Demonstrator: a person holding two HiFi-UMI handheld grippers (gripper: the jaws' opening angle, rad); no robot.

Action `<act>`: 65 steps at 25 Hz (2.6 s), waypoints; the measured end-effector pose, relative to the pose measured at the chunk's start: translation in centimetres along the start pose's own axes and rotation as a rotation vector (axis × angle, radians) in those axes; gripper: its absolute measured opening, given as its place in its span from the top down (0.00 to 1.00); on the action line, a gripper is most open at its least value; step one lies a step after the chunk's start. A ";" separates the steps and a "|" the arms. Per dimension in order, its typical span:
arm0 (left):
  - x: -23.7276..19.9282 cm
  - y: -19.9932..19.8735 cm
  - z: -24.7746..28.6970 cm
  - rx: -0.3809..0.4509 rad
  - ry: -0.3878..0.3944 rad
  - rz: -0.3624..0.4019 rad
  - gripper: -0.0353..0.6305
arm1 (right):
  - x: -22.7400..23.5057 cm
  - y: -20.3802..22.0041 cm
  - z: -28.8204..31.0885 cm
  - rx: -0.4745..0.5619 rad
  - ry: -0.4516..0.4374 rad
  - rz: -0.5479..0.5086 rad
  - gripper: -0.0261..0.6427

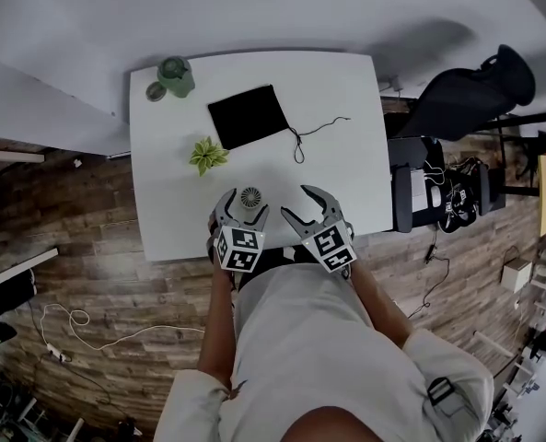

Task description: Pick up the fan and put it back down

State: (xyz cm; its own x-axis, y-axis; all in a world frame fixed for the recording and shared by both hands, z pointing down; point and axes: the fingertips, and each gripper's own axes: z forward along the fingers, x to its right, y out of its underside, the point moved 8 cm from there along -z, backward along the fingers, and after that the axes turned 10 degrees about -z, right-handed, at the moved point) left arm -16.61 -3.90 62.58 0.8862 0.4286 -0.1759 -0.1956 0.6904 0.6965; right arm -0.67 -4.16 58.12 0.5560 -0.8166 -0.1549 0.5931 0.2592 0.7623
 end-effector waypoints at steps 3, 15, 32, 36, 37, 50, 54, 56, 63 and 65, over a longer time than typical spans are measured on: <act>-0.1 0.2 0.9 -0.023 0.003 -0.008 0.41 | 0.2 0.4 0.7 -0.015 -0.021 -0.008 0.55; -0.4 1.7 3.7 -0.120 -0.013 -0.034 0.39 | 0.4 2.1 1.9 -0.058 -0.068 0.007 0.55; -0.9 2.6 5.3 -0.183 -0.020 -0.069 0.41 | 0.7 2.9 2.0 -0.081 -0.085 0.005 0.55; -0.9 2.7 5.3 -0.185 -0.012 -0.069 0.41 | 0.6 3.1 1.9 -0.075 -0.084 0.008 0.55; -0.9 2.7 5.3 -0.184 -0.014 -0.070 0.41 | 0.7 3.1 1.9 -0.072 -0.085 0.008 0.55; -0.6 2.0 4.6 -0.148 -0.039 -0.092 0.41 | 1.0 3.5 1.3 -0.069 -0.078 0.008 0.56; -0.4 1.5 4.3 -0.124 -0.054 -0.092 0.41 | 1.1 3.5 1.1 -0.059 -0.069 0.008 0.56; -0.3 1.2 4.0 -0.112 -0.059 -0.093 0.41 | 1.3 3.3 0.9 -0.050 -0.067 0.009 0.56; 0.5 -0.3 2.8 -0.051 -0.079 -0.087 0.41 | 1.8 3.0 -0.1 -0.024 -0.049 0.005 0.56; 0.7 -0.8 2.3 -0.030 -0.088 -0.086 0.41 | 2.0 2.9 -0.3 -0.016 -0.043 0.004 0.56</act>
State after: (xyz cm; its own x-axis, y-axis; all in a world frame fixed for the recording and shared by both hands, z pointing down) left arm -14.88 -5.55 63.53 0.9335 0.3152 -0.1708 -0.1291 0.7402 0.6599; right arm 2.32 -4.87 59.87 0.5329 -0.8370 -0.1242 0.6002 0.2704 0.7528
